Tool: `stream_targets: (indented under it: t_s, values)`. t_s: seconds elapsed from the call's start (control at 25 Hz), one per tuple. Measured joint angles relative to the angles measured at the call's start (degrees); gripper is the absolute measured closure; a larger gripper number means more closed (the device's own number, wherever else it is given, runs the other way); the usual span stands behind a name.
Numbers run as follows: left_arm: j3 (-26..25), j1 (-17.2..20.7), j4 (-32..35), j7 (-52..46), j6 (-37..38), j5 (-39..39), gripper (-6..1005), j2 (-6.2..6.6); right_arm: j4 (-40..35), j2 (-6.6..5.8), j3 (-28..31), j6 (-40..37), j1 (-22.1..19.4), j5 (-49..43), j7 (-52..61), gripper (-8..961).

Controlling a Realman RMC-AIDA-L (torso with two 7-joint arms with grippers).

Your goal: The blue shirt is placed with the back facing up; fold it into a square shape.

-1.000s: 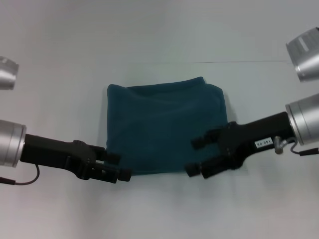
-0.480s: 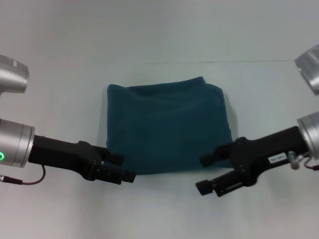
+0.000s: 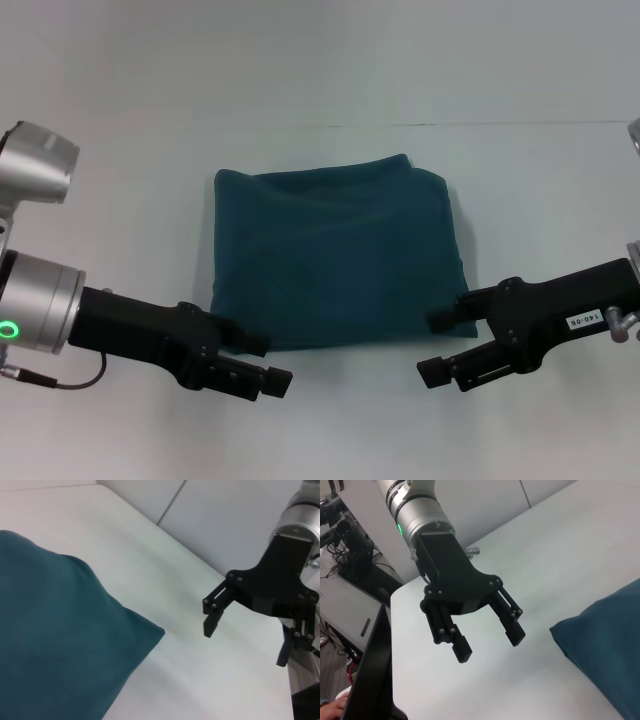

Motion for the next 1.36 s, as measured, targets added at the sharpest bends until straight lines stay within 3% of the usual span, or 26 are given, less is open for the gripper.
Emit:
stream_targets:
  t_s: [0.72,1.36]
  values:
    - [0.06,-0.01,0.23,0.35,1.05,-0.21,228,-0.45,-0.04,0.03,0.06,0.97,-0.12,-0.12,-0.12,39]
    - [0.03,0.35,0.64,6.68,-0.41,-0.22,235,-1.20,-0.14,0.01,-0.04,2.08,0.25,-0.12,-0.26,38]
